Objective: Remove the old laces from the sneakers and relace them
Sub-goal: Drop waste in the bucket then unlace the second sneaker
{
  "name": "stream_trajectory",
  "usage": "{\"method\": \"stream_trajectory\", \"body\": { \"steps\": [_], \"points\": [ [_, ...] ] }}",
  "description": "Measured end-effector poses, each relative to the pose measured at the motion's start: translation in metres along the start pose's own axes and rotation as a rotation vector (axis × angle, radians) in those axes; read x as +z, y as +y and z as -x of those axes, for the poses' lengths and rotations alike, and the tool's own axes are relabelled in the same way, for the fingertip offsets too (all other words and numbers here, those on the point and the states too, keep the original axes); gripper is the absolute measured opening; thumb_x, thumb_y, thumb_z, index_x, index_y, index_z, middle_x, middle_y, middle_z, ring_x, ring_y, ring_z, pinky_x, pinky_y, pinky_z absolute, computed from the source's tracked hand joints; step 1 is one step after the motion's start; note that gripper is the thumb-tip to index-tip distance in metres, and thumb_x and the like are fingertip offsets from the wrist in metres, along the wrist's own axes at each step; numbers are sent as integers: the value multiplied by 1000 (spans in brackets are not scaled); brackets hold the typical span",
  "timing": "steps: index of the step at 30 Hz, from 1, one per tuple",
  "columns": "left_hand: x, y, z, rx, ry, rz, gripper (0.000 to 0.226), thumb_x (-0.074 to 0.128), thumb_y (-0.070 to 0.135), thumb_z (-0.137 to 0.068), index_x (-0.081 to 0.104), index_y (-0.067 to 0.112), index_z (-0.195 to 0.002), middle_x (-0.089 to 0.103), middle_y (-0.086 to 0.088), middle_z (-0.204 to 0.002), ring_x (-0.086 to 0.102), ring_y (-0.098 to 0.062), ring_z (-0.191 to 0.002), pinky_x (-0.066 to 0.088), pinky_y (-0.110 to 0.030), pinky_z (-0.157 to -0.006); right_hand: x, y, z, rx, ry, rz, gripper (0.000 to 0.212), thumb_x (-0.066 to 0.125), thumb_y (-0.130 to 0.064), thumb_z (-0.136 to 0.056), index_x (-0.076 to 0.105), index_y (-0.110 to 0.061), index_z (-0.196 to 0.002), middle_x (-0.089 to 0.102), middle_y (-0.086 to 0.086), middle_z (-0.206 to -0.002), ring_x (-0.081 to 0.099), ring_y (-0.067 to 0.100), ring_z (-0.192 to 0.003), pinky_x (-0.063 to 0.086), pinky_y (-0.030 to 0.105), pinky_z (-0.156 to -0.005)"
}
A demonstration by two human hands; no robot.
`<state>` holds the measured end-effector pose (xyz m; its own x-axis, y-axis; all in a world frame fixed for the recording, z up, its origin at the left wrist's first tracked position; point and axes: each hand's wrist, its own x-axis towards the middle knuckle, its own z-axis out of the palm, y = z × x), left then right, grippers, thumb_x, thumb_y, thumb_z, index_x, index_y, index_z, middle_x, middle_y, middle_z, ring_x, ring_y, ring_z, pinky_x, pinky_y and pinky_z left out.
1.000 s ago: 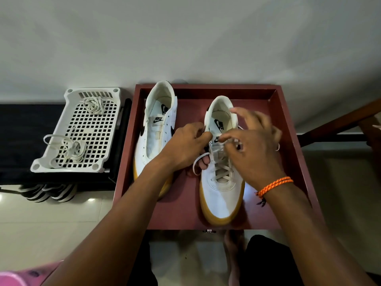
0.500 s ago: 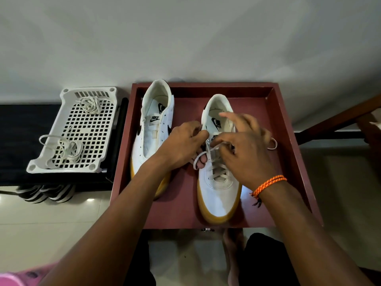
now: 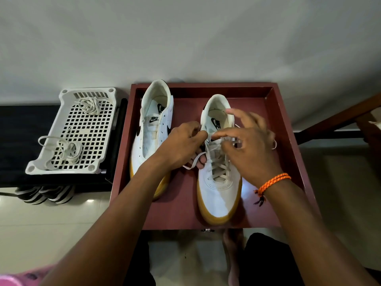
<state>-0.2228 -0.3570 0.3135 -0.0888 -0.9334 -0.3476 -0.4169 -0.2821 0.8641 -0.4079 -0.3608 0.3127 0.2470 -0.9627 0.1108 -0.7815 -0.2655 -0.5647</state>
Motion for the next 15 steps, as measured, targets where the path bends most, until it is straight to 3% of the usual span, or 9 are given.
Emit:
{"method": "stream_trajectory", "body": {
  "steps": [4,8,12,15],
  "points": [
    [1,-1,-1,4,-8,15,23,47,20,-108,58,1,-99,75,-17,-70,76,-34,-59,58,-34,-52,18,-7,9,-47,-138,168,13,66,-29,-89,78,-32,-85,35,-20,-163,17,13,-152,15,46,-108],
    [1,-2,-2,-13,-37,44,22,45,18,-108,56,2,-100,75,-22,-73,76,-40,-62,54,-29,-47,10,-4,4,19,-55,116,20,60,-38,-84,75,-31,-73,44,-24,-154,27,11,-142,18,50,-107],
    [1,-7,-5,-12,-52,43,22,45,21,-108,59,3,-105,76,-23,-77,77,-43,-66,66,-53,-67,-5,4,-3,93,107,62,13,67,-38,-80,77,-34,-73,52,-23,-146,31,12,-135,20,44,-100],
    [1,-8,-6,-6,-47,35,24,46,22,-107,59,3,-105,76,-22,-76,77,-42,-66,66,-54,-68,3,-2,2,9,24,80,18,63,-33,-82,80,-39,-81,48,-24,-154,30,12,-143,19,50,-108]
  ]
}}
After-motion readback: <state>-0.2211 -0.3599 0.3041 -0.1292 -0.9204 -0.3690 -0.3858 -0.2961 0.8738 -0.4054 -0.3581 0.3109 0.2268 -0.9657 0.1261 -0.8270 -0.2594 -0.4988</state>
